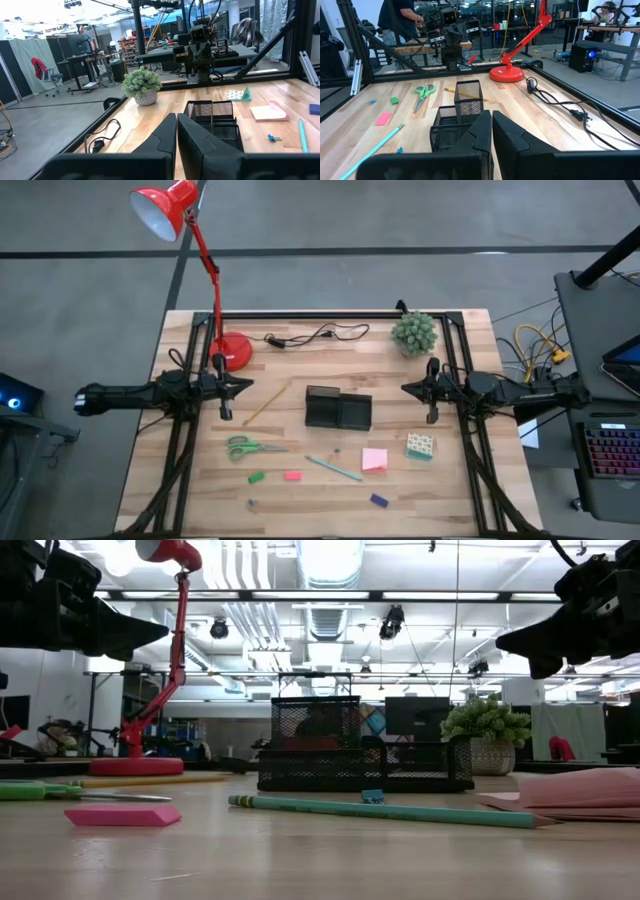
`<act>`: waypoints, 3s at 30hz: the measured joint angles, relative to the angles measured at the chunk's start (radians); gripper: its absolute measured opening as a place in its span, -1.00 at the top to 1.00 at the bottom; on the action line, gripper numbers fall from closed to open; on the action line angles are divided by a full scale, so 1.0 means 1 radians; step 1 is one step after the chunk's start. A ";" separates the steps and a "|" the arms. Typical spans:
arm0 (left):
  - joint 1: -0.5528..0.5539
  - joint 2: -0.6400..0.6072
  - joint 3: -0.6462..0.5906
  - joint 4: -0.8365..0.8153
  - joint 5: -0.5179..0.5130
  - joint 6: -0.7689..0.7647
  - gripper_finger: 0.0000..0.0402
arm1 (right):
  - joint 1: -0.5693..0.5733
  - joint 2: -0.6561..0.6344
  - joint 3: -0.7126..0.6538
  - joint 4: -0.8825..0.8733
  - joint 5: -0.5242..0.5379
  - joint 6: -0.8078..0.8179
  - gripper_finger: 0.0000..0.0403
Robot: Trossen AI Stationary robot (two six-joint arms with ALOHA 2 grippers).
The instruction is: Pick and place office supplies into organizer
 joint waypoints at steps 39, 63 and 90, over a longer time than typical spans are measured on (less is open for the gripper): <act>0.000 0.001 0.000 0.047 0.001 0.003 1.00 | 0.000 0.000 0.000 0.171 -0.008 0.045 0.96; 0.000 0.013 0.001 0.404 -0.030 0.007 0.56 | 0.072 0.407 0.313 0.139 -0.244 0.017 0.09; 0.000 0.015 0.002 0.418 -0.033 0.032 0.56 | 0.403 1.103 1.005 -0.909 -0.039 0.581 0.15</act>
